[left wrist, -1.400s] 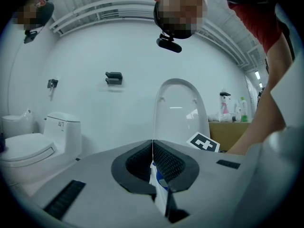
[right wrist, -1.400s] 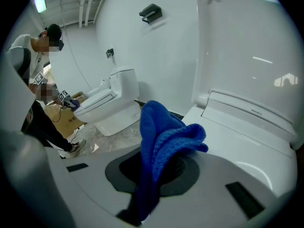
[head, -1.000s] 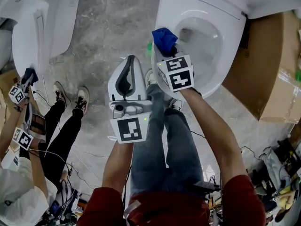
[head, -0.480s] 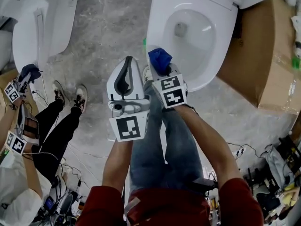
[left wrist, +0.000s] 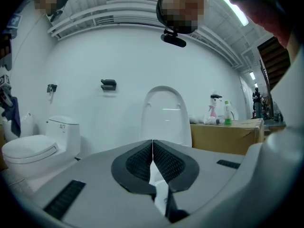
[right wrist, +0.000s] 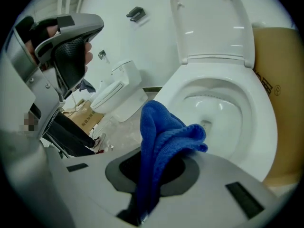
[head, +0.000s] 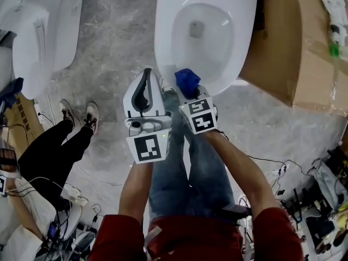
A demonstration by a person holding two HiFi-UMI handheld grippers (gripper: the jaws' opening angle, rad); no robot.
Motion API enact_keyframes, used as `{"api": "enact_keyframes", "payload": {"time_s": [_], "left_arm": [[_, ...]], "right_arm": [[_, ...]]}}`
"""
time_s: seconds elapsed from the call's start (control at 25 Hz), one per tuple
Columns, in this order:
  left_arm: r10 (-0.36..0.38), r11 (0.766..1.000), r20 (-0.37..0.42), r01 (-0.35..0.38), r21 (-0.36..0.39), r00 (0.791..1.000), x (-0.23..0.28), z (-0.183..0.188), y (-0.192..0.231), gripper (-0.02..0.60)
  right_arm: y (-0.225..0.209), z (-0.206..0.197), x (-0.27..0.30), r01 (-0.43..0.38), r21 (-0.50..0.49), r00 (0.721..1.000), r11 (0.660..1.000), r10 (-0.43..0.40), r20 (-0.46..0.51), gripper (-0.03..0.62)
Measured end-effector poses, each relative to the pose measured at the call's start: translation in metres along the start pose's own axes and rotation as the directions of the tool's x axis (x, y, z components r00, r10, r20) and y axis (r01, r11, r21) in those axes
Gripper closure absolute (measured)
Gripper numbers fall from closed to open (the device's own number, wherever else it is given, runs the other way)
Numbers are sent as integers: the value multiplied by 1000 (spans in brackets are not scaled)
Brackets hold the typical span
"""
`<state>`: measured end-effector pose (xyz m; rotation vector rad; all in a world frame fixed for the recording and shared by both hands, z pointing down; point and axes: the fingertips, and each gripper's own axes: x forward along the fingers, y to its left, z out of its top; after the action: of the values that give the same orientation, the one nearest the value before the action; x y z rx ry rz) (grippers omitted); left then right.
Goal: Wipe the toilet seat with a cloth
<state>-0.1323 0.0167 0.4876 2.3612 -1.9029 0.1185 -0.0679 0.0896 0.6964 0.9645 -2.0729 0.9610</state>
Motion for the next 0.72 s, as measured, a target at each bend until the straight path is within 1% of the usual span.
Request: {"api": "enact_keyframes", "payload": {"time_s": [0.12,0.24,0.36,0.44,0.52,0.56,0.64,0.72], "left_arm": [[-20,1000,0,20,3,1000,-3,1,-19,563],[-32,999,1,32,6,999,-6,4,-36,563],[-32,999,4,32,-6,999,-10,15,-47,563],[-28,999,5,28,-17,1000,-14,28,-53,563],[-17,1000,11,17,-16,1000,-18,52,-59,565],[-10,1000,17,11,-15,1000,-20,68,-63,565],[-2,1000,27,3,-26,1000,-24,105,-71,565],[4,999,40,-2,-40,999,-27,150,-81,565]], "right_arm": [[-24,-14,-17,30,40,1000,999,-31,7,536],[-39,-25,-28,31,89,999,996,-33,20,536],[-40,-20,-41,5,143,996,990,-18,86,536],[-38,-3,-62,-1,130,987,992,-20,160,536],[-32,27,-98,2,87,967,996,-25,255,536],[-30,45,-121,9,65,951,998,-29,308,536],[-25,85,-176,32,35,908,999,-44,417,536],[-19,128,-237,58,11,851,998,-55,522,536]]}}
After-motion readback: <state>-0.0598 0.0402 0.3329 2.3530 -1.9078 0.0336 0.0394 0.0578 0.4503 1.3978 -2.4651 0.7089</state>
